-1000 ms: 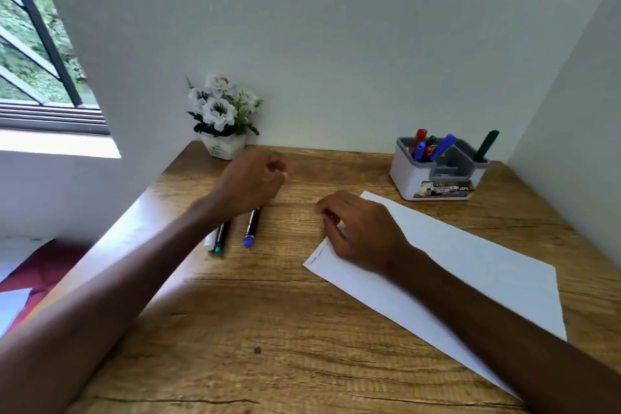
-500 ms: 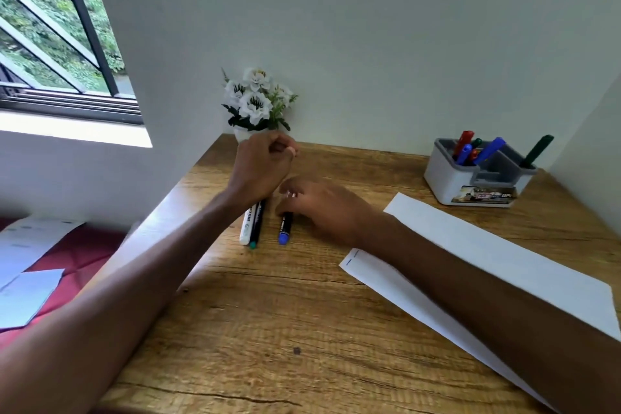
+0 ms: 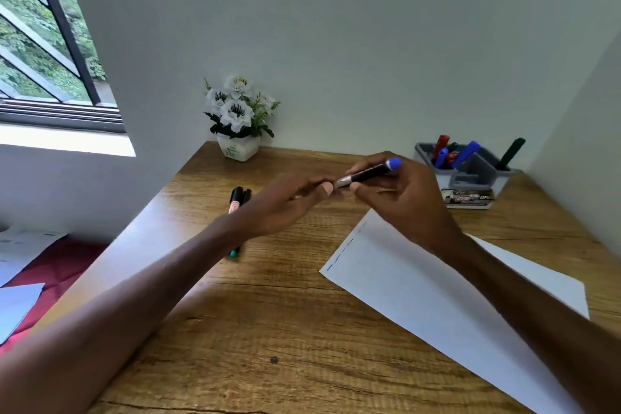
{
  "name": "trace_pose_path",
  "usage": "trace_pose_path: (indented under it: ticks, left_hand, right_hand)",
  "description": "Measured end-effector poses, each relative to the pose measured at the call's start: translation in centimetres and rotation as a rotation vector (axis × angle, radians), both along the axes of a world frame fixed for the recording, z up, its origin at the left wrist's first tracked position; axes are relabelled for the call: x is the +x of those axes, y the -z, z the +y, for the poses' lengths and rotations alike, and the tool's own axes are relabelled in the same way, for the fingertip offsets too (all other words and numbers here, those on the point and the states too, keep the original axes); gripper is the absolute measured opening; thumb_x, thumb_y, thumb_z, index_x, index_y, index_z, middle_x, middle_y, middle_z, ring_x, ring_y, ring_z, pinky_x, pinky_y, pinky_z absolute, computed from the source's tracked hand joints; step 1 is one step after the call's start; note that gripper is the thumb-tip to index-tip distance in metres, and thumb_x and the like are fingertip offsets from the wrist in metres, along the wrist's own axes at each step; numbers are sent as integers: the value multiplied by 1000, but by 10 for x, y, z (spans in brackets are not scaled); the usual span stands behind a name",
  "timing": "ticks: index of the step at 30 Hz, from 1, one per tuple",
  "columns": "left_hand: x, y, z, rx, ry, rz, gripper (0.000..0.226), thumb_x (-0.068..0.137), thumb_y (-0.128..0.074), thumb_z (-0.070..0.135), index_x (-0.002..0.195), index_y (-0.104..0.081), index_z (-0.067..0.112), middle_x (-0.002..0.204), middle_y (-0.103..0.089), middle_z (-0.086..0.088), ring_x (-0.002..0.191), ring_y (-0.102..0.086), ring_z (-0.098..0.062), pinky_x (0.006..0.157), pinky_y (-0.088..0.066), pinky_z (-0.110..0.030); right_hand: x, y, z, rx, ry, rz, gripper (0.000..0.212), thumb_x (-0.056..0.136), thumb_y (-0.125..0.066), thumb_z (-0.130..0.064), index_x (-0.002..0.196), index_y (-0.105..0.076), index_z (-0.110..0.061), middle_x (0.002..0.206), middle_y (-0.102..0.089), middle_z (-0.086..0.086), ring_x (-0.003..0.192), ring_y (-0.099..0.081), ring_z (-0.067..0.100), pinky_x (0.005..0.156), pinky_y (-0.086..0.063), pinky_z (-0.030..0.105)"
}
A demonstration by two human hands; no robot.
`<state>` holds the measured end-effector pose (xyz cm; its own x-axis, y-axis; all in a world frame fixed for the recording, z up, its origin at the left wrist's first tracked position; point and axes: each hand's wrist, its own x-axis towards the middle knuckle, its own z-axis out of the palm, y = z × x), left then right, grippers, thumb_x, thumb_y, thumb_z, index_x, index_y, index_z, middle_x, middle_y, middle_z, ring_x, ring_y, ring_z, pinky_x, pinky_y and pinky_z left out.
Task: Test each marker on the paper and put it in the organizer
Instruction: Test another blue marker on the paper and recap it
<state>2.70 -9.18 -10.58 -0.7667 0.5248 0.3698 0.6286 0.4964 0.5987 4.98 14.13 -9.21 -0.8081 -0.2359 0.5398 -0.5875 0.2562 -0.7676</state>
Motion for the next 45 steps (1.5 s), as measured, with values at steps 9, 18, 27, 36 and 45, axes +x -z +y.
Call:
trace_pose_path:
  ticks: [9,18,27,36,45]
  left_hand:
    - [19,12,26,154,-73,55,34,89,-79,25,123,-75,22,98,-80,9,79,-75,-5,73,-63,-27]
    - [20,14,32,296,41,-116,30,86,-78,29,113,-80,15,95,-80,2,67,-68,-16,59,-52,-24]
    - [22,11,31,248,121,-80,28,91,-76,22,117,-78,13,101,-81,3,84,-75,-23,70,-58,-54]
    - [22,9,31,178,133,21,23,96,-71,23,116,-78,14,87,-76,-3,75,-63,-28,64,-48,-49]
    - [14,5,17,181,-110,54,29,94,-74,21,122,-75,23,94,-79,10,76,-68,-3,67,-56,-21]
  right_hand:
    - [10,14,20,-280,-152,-423,10,92,-71,-7,101,-75,-3,77,-70,18,61,-64,26,54,-56,32]
    - [10,11,25,-175,-185,-444,16,97,-66,-5,103,-74,8,77,-72,21,58,-67,27,52,-55,30]
    - [12,4,29,-169,-229,-460,17,97,-62,-3,101,-76,5,63,-54,17,50,-39,19,42,-31,23]
    - [13,1,30,-170,-265,-458,21,100,-58,-4,107,-77,1,64,-56,14,52,-44,15,42,-37,23]
    - [-5,0,64,262,46,-179,21,90,-78,-18,110,-80,-16,95,-81,-3,87,-76,16,74,-63,31]
